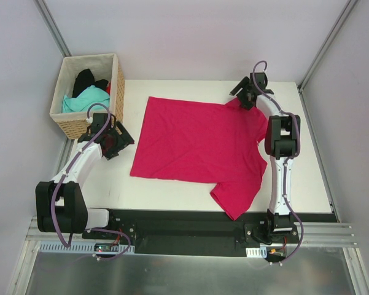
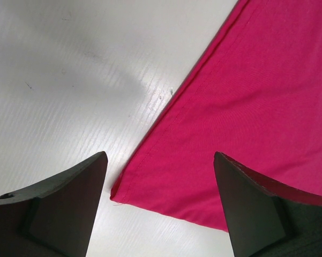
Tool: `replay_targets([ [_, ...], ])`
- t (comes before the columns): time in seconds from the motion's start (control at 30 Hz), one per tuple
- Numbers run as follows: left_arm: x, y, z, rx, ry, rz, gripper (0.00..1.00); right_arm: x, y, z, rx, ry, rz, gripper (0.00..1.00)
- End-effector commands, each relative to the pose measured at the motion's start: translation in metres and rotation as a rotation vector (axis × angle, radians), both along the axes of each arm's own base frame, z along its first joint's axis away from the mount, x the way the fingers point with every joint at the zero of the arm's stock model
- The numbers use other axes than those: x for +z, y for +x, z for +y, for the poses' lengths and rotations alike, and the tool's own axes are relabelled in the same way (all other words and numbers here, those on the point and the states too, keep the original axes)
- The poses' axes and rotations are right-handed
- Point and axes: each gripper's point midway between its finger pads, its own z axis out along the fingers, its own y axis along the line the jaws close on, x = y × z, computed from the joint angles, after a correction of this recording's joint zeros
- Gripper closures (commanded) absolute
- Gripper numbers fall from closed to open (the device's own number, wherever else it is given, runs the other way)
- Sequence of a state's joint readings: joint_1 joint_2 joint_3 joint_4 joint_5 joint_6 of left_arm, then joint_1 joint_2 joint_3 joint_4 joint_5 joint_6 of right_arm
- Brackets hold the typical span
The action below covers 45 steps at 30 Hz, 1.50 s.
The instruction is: Fold and stack the t-shirts
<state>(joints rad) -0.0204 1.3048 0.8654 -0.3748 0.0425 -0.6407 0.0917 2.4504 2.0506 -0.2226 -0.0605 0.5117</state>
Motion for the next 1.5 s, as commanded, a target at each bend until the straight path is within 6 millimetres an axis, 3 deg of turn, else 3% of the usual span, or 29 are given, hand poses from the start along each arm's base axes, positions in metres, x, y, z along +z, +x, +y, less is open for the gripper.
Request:
replay_targets([
  [0.0, 0.011, 0.008, -0.001, 0.002, 0.007, -0.034, 0.2, 0.041, 0.033, 0.019, 0.017, 0.071, -0.174, 0.22],
  [0.13, 0.009, 0.007, -0.001, 0.01, 0.004, -0.029, 0.2, 0.067, 0.051, 0.039, 0.09, 0.123, -0.304, 0.14],
  [0.23, 0.007, 0.006, -0.001, 0.017, -0.002, -0.023, 0.2, 0.071, 0.057, 0.044, 0.112, 0.103, -0.337, 0.04],
  [0.4, 0.002, 0.002, -0.001, 0.026, -0.005, -0.011, 0.2, 0.086, 0.059, 0.059, 0.169, 0.133, -0.403, 0.0],
  [0.43, 0.001, 0.002, -0.001, 0.03, -0.005, -0.012, 0.2, 0.076, 0.059, 0.063, 0.19, 0.146, -0.389, 0.03],
  [0.47, 0.0, 0.002, -0.001, 0.027, -0.007, -0.012, 0.2, 0.085, 0.061, 0.067, 0.203, 0.159, -0.395, 0.03],
  [0.5, -0.001, 0.002, -0.002, 0.026, -0.008, -0.011, 0.2, 0.08, 0.061, 0.068, 0.21, 0.163, -0.379, 0.03],
  [0.6, 0.0, 0.002, -0.003, 0.015, -0.014, -0.014, 0.2, 0.062, 0.057, 0.063, 0.206, 0.17, -0.326, 0.03],
  [0.63, 0.001, 0.003, -0.003, 0.013, -0.011, -0.017, 0.2, 0.065, 0.054, 0.062, 0.227, 0.187, -0.331, 0.03],
  [0.67, 0.002, 0.004, -0.004, 0.008, -0.013, -0.02, 0.19, 0.087, 0.057, 0.061, 0.24, 0.199, -0.399, 0.03],
  [0.7, 0.003, 0.003, -0.003, 0.005, -0.011, -0.025, 0.19, 0.091, 0.054, 0.061, 0.273, 0.225, -0.418, 0.03],
  [0.77, 0.004, 0.003, -0.004, 0.001, -0.014, -0.031, 0.19, 0.118, 0.058, 0.064, 0.333, 0.247, -0.497, 0.03],
  [0.8, 0.004, 0.002, -0.004, -0.005, -0.012, -0.028, 0.19, 0.146, 0.061, 0.062, 0.355, 0.252, -0.55, 0.03],
  [0.87, 0.003, 0.002, -0.005, -0.007, -0.015, -0.028, 0.19, 0.16, 0.057, 0.057, 0.347, 0.236, -0.566, 0.03],
  [0.9, 0.002, 0.002, -0.006, -0.011, -0.022, -0.026, 0.18, 0.198, 0.048, 0.055, 0.35, 0.201, -0.632, 0.03],
  [0.93, 0.003, 0.002, -0.007, -0.014, -0.025, -0.029, 0.19, 0.179, 0.044, 0.05, 0.314, 0.166, -0.591, 0.03],
  [0.97, 0.002, 0.002, -0.008, -0.016, -0.025, -0.028, 0.19, 0.182, 0.039, 0.048, 0.304, 0.136, -0.588, 0.03],
  [1.0, 0.002, 0.001, -0.008, -0.015, -0.031, -0.027, 0.19, 0.199, 0.032, 0.044, 0.292, 0.065, -0.611, 0.03],
  [1.03, 0.001, 0.002, -0.008, -0.015, -0.031, -0.03, 0.19, 0.176, 0.024, 0.041, 0.275, 0.032, -0.525, 0.03],
  [1.1, 0.0, 0.001, -0.008, -0.017, -0.031, -0.029, 0.19, 0.161, 0.016, 0.026, 0.195, -0.07, -0.44, 0.03],
  [1.13, -0.001, 0.001, -0.008, -0.014, -0.032, -0.029, 0.18, 0.135, 0.004, 0.019, 0.167, -0.095, -0.331, 0.03],
  [1.23, -0.002, -0.001, -0.009, -0.017, -0.035, -0.03, 0.18, 0.097, -0.008, 0.009, 0.103, -0.11, -0.195, 0.03],
  [1.33, 0.0, -0.003, -0.009, -0.023, -0.031, -0.037, 0.18, 0.065, -0.009, 0.01, 0.094, -0.097, -0.131, 0.03],
  [1.43, 0.002, -0.005, -0.008, -0.026, -0.025, -0.048, 0.18, 0.055, -0.001, 0.018, 0.115, -0.074, -0.125, 0.03],
  [1.47, 0.004, -0.005, -0.007, -0.026, -0.02, -0.058, 0.18, 0.043, 0.003, 0.022, 0.122, -0.073, -0.113, 0.03],
])
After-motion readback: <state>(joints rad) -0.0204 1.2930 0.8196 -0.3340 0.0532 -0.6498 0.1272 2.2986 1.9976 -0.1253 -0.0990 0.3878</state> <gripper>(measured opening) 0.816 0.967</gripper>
